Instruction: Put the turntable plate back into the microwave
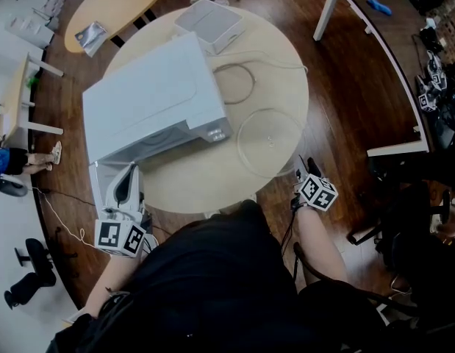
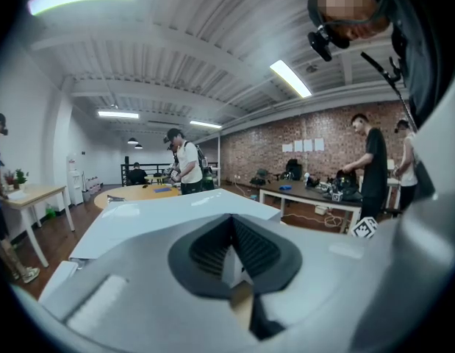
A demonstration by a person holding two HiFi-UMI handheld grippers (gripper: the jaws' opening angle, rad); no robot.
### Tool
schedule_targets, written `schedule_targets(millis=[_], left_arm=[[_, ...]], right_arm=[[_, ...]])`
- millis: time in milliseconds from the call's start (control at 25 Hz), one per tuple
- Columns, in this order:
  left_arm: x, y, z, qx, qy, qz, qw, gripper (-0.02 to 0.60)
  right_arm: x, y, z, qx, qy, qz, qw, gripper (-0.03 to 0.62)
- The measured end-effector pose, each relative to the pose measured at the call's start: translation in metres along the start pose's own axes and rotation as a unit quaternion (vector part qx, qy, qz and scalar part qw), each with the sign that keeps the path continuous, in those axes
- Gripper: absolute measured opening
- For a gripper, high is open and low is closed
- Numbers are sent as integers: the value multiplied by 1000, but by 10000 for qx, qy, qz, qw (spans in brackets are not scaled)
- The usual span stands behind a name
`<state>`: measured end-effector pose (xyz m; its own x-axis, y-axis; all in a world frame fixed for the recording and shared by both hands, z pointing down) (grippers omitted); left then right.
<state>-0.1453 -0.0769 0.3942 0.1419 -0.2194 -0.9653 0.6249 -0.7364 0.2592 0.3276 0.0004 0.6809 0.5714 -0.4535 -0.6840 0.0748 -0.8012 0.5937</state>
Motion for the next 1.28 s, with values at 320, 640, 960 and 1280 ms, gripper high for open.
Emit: schedule_targets(millis=[320, 640, 960, 1280], left_arm=[[-4, -5, 0, 160, -52, 104, 9998, 6], [-5, -5, -5, 271, -60, 190, 9994, 6], [-2, -8, -9, 444, -70, 224, 9987, 6], [1, -6, -16, 552, -12, 306, 9980, 6]], right_arm=[[-12, 10, -2, 220, 313, 338, 9987, 236], [-18, 26, -2, 400, 718, 600, 9948, 236], [-16, 44, 3, 805, 1028, 744, 9886, 236], [-18, 58, 6, 1064, 1200, 957, 9824, 236]])
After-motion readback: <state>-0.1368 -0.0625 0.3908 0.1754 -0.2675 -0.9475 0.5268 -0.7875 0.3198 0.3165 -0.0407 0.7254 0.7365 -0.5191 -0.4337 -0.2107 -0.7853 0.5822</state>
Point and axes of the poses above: the fingertips, and each gripper's own axes: y forward along the fingers, z to its left, x out of its top, the point moved 6 cm from there along -y, backward along the fingers, and after that the axes turned 7 degrees about -x, right-handed, at the moved point
